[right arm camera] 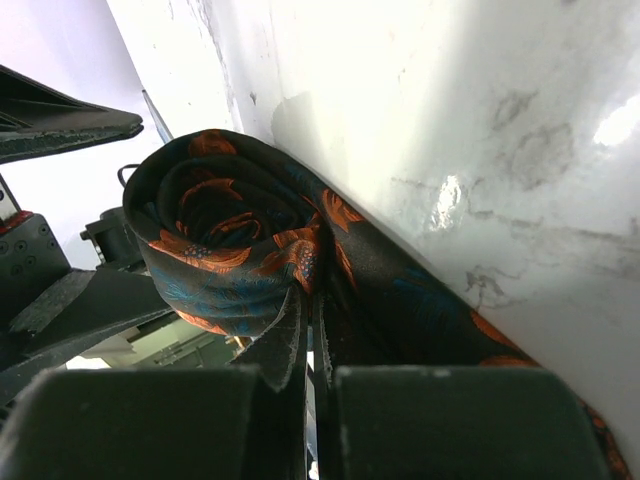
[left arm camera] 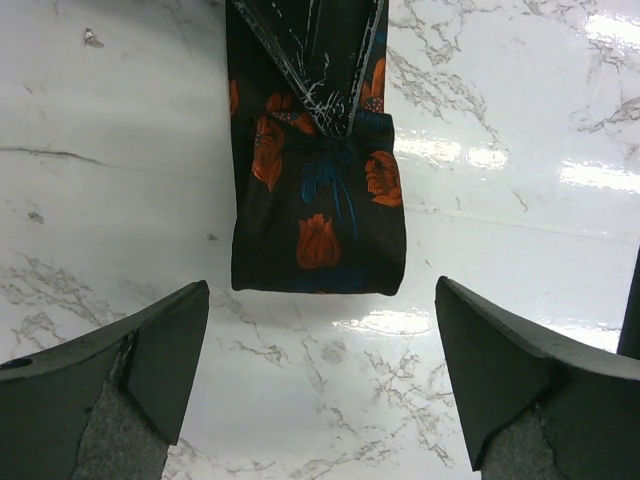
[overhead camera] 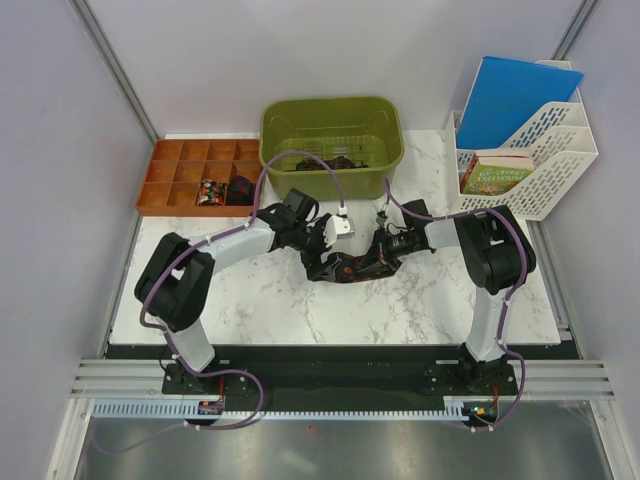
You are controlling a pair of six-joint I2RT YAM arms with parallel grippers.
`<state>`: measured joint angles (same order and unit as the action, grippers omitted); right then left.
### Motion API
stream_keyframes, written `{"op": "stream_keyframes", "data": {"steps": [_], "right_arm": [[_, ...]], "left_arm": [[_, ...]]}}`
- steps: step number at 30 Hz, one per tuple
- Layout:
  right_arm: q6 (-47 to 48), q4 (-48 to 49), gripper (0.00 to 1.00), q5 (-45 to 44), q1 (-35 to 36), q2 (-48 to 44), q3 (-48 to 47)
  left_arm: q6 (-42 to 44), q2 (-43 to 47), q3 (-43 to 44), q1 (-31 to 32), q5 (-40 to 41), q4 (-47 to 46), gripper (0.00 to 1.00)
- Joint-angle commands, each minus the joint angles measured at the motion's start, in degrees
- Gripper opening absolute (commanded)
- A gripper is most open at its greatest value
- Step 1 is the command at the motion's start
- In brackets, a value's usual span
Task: Roll the ties
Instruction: Roll the tie at the center of the board.
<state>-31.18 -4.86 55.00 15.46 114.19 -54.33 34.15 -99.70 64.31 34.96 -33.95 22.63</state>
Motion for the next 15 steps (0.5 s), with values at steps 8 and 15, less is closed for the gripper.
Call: {"op": "stream_keyframes", "data": {"steps": [8,15], "right_arm": [[4.9,-4.1,0.0,-9.4,-0.4,3.3,-0.4],[4.9,-3.9,0.0,-9.1,-0.4,3.8,-0.5]], "left_arm": [[6.0,-1.6,-2.6,1.2,-5.8,-13.7,1.0],[7.9,-3.6,-2.3,3.7,-3.5,-12.4,0.77]]}}
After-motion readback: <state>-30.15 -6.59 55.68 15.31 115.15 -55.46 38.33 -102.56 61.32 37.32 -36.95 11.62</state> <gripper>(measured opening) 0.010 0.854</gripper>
